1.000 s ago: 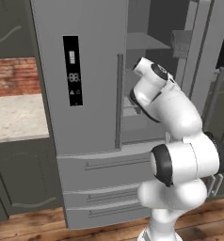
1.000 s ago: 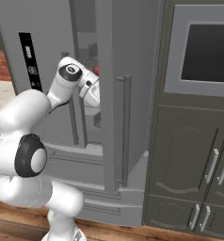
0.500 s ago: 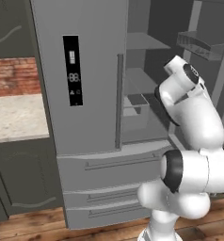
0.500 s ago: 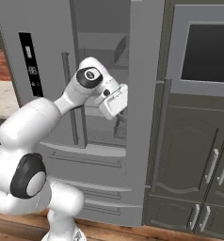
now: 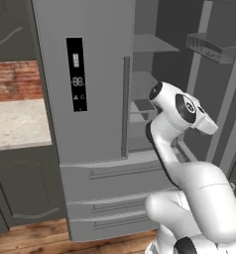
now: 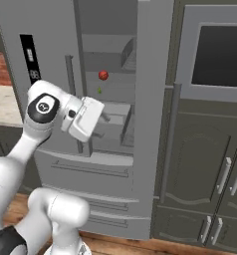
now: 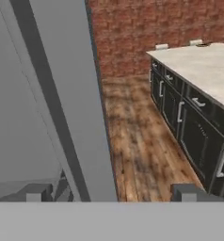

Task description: Take the lemon wedge from the fridge and place it on the plate with fish on the dining counter.

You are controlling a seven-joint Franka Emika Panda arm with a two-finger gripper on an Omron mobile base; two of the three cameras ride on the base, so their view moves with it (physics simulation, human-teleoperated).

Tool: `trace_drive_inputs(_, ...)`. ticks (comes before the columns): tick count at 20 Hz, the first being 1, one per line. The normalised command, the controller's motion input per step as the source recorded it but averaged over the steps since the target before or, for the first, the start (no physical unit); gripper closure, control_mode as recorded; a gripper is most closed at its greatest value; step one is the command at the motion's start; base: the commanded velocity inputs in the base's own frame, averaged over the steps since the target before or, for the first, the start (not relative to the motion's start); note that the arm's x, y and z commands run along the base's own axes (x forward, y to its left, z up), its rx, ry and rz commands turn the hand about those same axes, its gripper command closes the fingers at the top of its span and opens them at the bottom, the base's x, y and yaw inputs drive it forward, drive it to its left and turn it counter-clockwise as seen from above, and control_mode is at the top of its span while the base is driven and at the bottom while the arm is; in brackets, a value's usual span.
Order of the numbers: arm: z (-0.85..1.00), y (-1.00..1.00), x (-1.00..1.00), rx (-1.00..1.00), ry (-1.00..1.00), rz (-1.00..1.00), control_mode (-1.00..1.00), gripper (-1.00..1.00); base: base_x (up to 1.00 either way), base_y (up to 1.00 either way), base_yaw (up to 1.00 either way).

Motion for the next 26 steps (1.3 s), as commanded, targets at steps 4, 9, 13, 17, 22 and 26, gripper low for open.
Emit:
trace_drive_inputs(4, 0.03, 1.00, -0.26, -0.15, -0.01, 0.60, -1.00, -1.00, 0.00, 0.00, 0.00)
trace_drive_inputs(9, 0.04, 1.00, 0.00, -0.08, -0.01, 0.54, -1.00, -1.00, 0.00, 0.00, 0.00)
trace_drive_inputs(13, 0.36, 1.00, 0.38, 0.03, 0.10, 0.44, -1.00, -1.00, 0.00, 0.00, 0.00)
trace_drive_inputs(17, 0.19, 0.76, 0.63, 0.10, 0.21, 0.50, -1.00, -1.00, 0.00, 0.00, 0.00)
trace_drive_inputs(22, 0.02, 0.31, 0.37, -0.01, 0.13, 0.18, -1.00, -1.00, 0.00, 0.00, 0.00)
trace_drive_inputs(26, 0.00, 0.00, 0.60, 0.23, 0.08, 0.06, -1.00, -1.00, 0.00, 0.00, 0.00)
